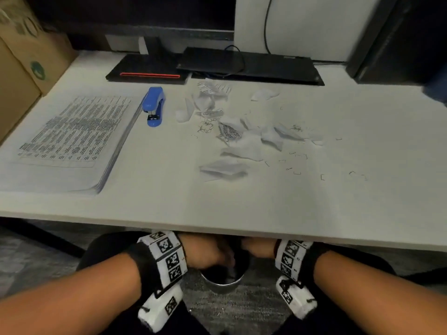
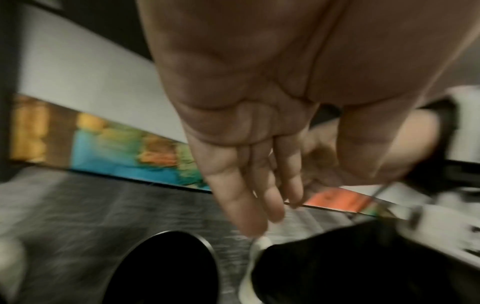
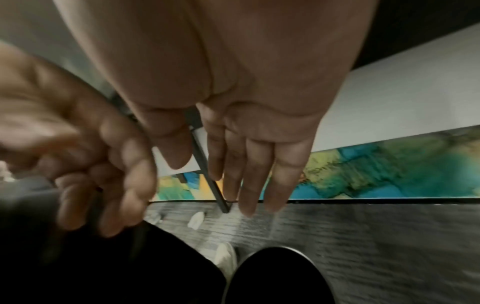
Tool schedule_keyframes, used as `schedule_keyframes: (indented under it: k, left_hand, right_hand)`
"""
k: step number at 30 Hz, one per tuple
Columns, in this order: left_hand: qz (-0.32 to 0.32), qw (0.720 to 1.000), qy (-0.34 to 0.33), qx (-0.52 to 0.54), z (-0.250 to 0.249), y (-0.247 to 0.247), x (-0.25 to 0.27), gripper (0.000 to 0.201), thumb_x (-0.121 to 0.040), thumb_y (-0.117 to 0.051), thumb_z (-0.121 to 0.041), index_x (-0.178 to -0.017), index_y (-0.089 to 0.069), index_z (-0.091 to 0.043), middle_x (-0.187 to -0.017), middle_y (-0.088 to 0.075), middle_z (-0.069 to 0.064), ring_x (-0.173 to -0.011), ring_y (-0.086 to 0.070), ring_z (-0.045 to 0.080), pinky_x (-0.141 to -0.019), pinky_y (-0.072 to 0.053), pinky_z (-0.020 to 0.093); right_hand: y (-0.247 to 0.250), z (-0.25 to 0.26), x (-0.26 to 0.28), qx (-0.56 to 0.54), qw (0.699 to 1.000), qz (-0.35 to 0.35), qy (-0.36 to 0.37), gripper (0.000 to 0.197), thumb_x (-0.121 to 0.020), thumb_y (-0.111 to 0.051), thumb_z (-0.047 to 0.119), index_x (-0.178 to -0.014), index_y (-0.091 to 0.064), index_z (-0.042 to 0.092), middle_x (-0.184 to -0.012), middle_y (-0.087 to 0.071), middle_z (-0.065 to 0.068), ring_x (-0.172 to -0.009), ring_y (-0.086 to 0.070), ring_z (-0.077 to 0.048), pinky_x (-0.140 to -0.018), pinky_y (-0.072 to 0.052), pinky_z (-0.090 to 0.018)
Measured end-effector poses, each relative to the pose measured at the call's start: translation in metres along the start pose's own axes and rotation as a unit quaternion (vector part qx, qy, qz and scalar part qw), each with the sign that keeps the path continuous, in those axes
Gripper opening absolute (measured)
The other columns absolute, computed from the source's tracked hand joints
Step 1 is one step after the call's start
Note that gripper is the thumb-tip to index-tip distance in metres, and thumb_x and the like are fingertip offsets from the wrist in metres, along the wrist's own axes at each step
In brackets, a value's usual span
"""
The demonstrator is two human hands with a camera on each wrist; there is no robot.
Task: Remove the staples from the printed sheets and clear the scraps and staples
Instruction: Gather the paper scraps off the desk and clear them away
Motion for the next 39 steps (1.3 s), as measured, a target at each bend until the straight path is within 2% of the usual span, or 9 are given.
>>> schedule_keyframes:
  k: [3, 6, 11, 13, 18, 21, 28, 34, 39]
  left_hand:
    - [0.119, 0.989, -0.07, -0.055, -0.043, -0.01, 0.042, 0.023, -0.088, -0.063, -0.031, -0.109, -0.069, -0.022, -0.101, -0.071, -0.008, -0.084, -0.058, -0.003, -0.079, -0.045, 0.015]
    - [0.095, 0.985, -0.139, -0.025, -0.088, 0.021, 0.082, 0.021, -0.091, -0.066, -0.027, -0.111, -0.071, -0.022, -0.096, -0.072, -0.014, -0.08, -0.058, -0.01, -0.077, -0.046, 0.009]
    - [-0.234, 0.958, -0.156, -0.06, -0.108, 0.132, 0.098, 0.022, -0.08, -0.077, -0.033, -0.1, -0.067, -0.034, -0.091, -0.065, -0.016, -0.081, -0.06, -0.001, -0.072, -0.045, 0.009]
    - [-0.283, 0.938, -0.113, -0.163, -0.101, 0.159, 0.085, 0.04, -0.075, -0.078, -0.045, -0.111, -0.06, -0.041, -0.104, -0.056, -0.017, -0.091, -0.057, 0.002, -0.084, -0.05, 0.02]
    - [-0.204, 0.947, -0.014, -0.246, -0.081, 0.167, 0.042, 0.056, -0.067, -0.08, -0.054, -0.118, -0.06, -0.041, -0.113, -0.049, -0.009, -0.1, -0.055, 0.011, -0.089, -0.049, 0.028]
    - [-0.218, 0.938, -0.019, -0.269, -0.081, 0.165, 0.036, 0.034, -0.076, -0.072, -0.049, -0.107, -0.066, -0.034, -0.106, -0.058, -0.008, -0.097, -0.059, 0.013, -0.086, -0.051, 0.029]
    - [-0.3, 0.927, 0.006, -0.224, -0.068, 0.201, 0.043, 0.029, -0.092, -0.056, -0.036, -0.07, -0.053, -0.018, -0.074, -0.055, -0.002, -0.072, -0.054, 0.018, -0.063, -0.042, 0.029]
    - [-0.371, 0.912, 0.043, -0.167, -0.073, 0.266, 0.038, 0.014, -0.089, -0.054, -0.007, -0.097, -0.065, -0.007, -0.098, -0.07, 0.011, -0.093, -0.069, 0.029, -0.083, -0.058, 0.043]
    - [-0.415, 0.889, 0.104, -0.164, -0.092, 0.296, 0.028, 0.017, -0.092, -0.055, -0.018, -0.105, -0.062, -0.009, -0.097, -0.065, 0.007, -0.083, -0.061, 0.023, -0.067, -0.047, 0.03]
  right_hand:
    - [0.005, 0.007, 0.036, 0.02, 0.998, 0.04, 0.054, 0.026, -0.094, -0.05, 0.008, -0.118, -0.062, 0.007, -0.118, -0.065, -0.014, -0.096, -0.061, -0.016, -0.086, -0.043, -0.017]
    - [0.01, 0.022, 0.084, 0.055, 0.991, 0.08, 0.095, 0.028, -0.094, -0.054, 0.024, -0.119, -0.065, 0.019, -0.124, -0.066, -0.003, -0.108, -0.062, -0.013, -0.093, -0.044, -0.02]
    - [0.07, 0.069, 0.163, 0.088, 0.985, 0.087, 0.119, 0.021, -0.09, -0.053, 0.032, -0.106, -0.066, 0.027, -0.097, -0.067, 0.015, -0.081, -0.057, 0.005, -0.072, -0.039, -0.006]
    - [0.116, 0.081, 0.174, -0.022, 0.989, 0.081, 0.122, 0.011, -0.087, -0.059, 0.025, -0.093, -0.068, 0.02, -0.084, -0.069, 0.01, -0.076, -0.062, -0.001, -0.076, -0.049, -0.021]
    - [0.232, 0.063, 0.146, -0.06, 0.963, -0.245, 0.098, 0.006, -0.086, -0.064, 0.017, -0.086, -0.066, 0.011, -0.077, -0.07, 0.001, -0.066, -0.061, -0.012, -0.058, -0.046, -0.019]
    - [0.266, 0.04, 0.108, 0.0, 0.945, -0.327, 0.021, 0.007, -0.083, -0.067, 0.027, -0.089, -0.066, 0.024, -0.092, -0.07, 0.007, -0.085, -0.065, -0.015, -0.074, -0.054, -0.027]
    - [0.25, 0.043, 0.051, 0.132, 0.959, -0.242, -0.068, 0.081, -0.069, -0.076, 0.052, -0.142, -0.042, 0.04, -0.144, -0.042, -0.003, -0.126, -0.051, -0.026, -0.102, -0.046, -0.038]
    - [0.242, 0.058, 0.04, 0.174, 0.958, -0.225, -0.031, 0.036, -0.083, -0.07, 0.025, -0.119, -0.065, 0.026, -0.119, -0.058, 0.001, -0.107, -0.058, -0.019, -0.091, -0.049, -0.028]
    - [0.246, 0.055, 0.039, 0.155, 0.948, -0.277, -0.025, 0.018, -0.084, -0.055, 0.01, -0.095, -0.062, 0.022, -0.109, -0.065, 0.002, -0.098, -0.061, -0.019, -0.089, -0.054, -0.033]
Point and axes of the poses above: each hand's wrist, its own x-axis away from the middle knuckle, its own y-axis out of the back of the hand, z = x × y, the point moved 5 cm from there along -x, towards the middle knuckle
